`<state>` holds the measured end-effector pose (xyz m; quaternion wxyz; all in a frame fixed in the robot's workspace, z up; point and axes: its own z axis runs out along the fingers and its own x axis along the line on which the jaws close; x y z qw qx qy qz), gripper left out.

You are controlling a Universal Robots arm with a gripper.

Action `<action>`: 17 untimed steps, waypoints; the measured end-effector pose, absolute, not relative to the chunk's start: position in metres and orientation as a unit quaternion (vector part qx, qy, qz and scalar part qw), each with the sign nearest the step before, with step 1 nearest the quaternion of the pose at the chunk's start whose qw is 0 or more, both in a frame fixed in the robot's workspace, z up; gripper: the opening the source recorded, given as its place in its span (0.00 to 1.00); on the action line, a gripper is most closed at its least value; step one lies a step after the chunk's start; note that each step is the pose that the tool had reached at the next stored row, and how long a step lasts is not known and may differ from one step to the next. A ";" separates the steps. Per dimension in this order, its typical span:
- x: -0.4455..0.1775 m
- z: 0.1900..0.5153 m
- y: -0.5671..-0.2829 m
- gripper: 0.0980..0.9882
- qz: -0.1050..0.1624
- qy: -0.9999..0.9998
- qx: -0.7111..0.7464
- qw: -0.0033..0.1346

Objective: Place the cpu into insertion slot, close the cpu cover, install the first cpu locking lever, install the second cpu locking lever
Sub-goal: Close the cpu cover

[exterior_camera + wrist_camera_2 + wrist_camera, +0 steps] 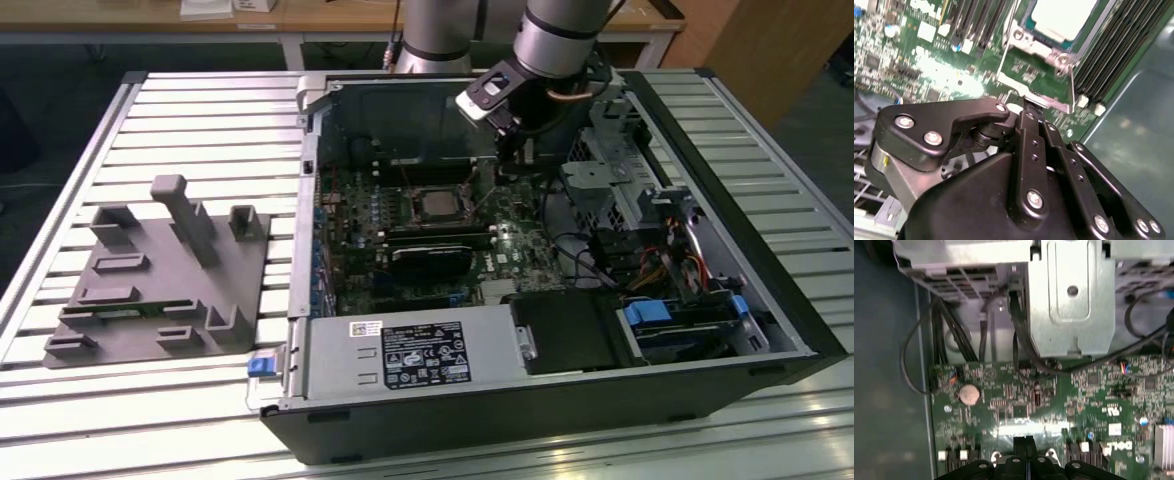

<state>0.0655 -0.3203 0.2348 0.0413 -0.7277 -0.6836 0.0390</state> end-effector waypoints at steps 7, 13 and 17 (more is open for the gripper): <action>0.066 0.234 -0.320 0.01 0.055 -0.682 -0.727 0.056; 0.062 0.234 -0.320 0.01 0.055 -0.682 -0.727 0.056; 0.057 0.234 -0.320 0.01 0.055 -0.682 -0.727 0.056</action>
